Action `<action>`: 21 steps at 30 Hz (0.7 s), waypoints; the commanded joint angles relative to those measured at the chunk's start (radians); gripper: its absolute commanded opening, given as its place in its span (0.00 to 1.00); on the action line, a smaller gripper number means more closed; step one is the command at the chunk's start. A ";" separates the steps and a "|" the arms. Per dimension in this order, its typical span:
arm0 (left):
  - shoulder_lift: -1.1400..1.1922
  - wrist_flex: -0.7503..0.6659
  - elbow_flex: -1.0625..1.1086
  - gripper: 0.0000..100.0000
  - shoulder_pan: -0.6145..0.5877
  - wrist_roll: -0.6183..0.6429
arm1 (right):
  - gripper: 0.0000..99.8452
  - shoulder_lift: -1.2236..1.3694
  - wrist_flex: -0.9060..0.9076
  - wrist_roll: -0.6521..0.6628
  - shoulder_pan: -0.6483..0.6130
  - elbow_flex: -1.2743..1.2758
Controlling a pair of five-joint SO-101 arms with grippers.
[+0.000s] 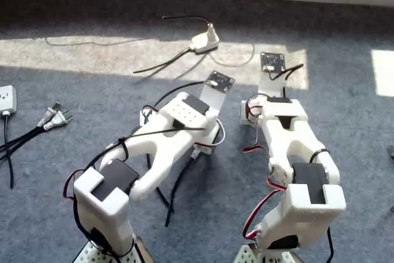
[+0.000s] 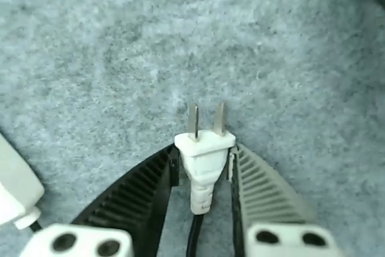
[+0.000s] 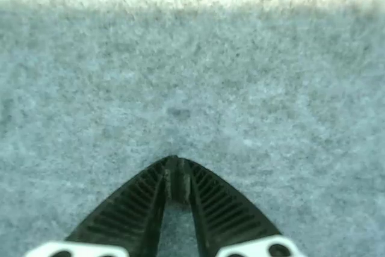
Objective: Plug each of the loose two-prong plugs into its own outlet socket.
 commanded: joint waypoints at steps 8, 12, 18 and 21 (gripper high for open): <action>-0.015 0.012 -0.033 0.17 -0.084 0.005 | 0.01 0.002 0.002 0.014 -0.001 -0.048; -0.027 0.015 -0.035 0.17 -0.097 0.005 | 0.01 0.002 0.002 0.014 -0.001 -0.048; -0.186 0.077 -0.022 0.17 -0.104 0.003 | 0.01 0.002 0.002 0.014 -0.001 -0.048; -0.202 0.071 -0.005 0.17 -0.148 0.003 | 0.01 0.002 0.002 0.014 -0.001 -0.048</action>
